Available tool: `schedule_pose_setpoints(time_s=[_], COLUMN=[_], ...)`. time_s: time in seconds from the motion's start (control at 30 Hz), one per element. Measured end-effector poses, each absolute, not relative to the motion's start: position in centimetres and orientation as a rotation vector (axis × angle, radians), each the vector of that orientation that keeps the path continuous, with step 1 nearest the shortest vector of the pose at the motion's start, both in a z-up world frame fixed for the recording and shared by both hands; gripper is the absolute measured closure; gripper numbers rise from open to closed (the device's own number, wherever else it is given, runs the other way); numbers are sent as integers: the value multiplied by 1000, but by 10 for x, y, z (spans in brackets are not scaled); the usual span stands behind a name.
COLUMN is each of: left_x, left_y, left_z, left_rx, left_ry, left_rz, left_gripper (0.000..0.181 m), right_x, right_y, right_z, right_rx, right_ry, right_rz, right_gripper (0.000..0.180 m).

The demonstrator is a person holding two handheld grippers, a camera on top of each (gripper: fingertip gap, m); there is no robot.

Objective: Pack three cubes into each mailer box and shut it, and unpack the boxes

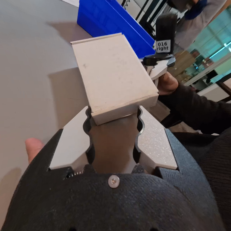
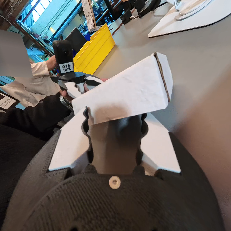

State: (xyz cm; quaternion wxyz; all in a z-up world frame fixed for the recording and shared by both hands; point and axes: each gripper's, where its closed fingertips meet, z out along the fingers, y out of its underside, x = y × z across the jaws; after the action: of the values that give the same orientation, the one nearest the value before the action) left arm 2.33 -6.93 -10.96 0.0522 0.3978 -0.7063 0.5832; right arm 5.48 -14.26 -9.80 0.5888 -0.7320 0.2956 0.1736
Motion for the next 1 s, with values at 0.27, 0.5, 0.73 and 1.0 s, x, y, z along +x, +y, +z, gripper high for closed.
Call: schedule_pose_setpoints(time_s=[0.27,0.5,0.73,1.0], left_x=[9,11,36,35], left_y=[-82,-86,-84,-91], left_z=[-112,-131,-125,-106], left_rx=[1084,984,720,619], left_ry=[-2292,-2883,-3683,-3733], left_rz=[1725,1571,1514,1715], left_gripper=[88,75,84,112], right_x=[52,47,39,46], right_y=[-143,-144,-139,-145], right_z=[-88,-82,-66,-50], right_rx=[-1658,-1589,-1411,-1205], right_ry=[666,687,719,767], right_rz=[443,565,776,868], right_gripper=[103,121,149,168])
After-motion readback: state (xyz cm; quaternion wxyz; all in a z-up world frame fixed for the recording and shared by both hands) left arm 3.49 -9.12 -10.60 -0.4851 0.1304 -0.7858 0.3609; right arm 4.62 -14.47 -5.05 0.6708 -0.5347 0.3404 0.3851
